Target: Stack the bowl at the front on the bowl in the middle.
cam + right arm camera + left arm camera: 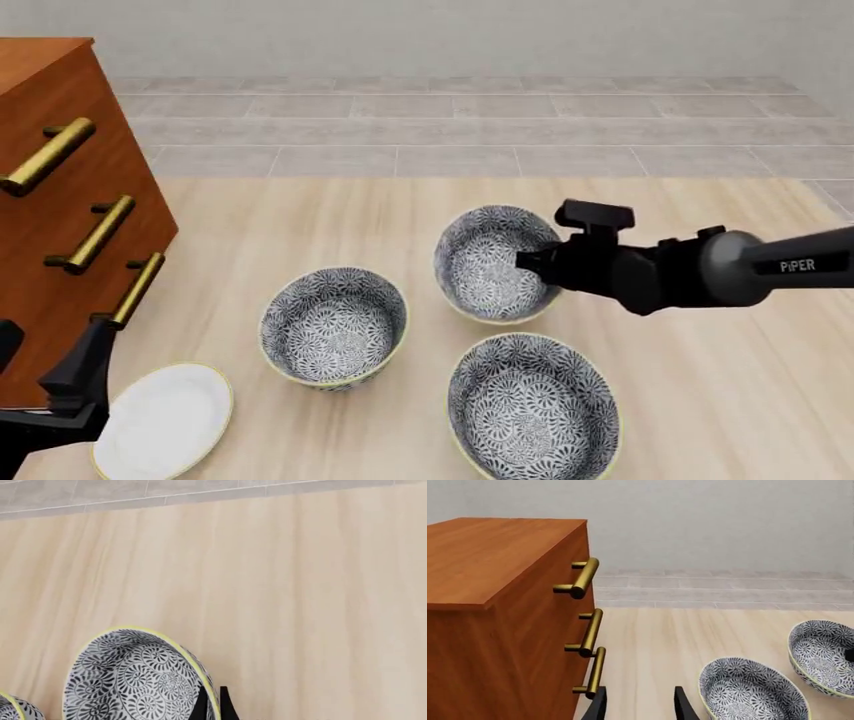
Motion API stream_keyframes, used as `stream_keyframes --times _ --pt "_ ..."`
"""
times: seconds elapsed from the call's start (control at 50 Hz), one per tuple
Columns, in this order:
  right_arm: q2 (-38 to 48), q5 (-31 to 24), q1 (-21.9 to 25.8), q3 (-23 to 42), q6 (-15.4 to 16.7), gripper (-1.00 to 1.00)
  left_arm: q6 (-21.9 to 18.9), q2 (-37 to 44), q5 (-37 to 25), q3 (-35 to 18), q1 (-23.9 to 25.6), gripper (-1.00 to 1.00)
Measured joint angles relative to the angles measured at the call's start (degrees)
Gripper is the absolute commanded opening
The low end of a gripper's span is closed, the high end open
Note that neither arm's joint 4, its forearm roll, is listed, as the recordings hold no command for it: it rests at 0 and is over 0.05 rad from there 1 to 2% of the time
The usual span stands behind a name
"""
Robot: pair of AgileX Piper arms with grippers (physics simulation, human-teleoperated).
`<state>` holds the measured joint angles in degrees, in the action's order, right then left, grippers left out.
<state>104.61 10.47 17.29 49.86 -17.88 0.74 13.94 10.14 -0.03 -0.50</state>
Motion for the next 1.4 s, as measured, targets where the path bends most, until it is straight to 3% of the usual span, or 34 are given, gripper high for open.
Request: stream_keyframes --times 0.66,1.4 --pt "-14.74 -7.52 1.85 1.63 -0.13 -1.0 0.43 0.4 0.18 -0.02 0.45 1.0" --pt "-15.05 -13.55 11.49 10.57 -0.28 -1.0 1.29 -3.06 -2.51 -0.44 0.42 1.0"
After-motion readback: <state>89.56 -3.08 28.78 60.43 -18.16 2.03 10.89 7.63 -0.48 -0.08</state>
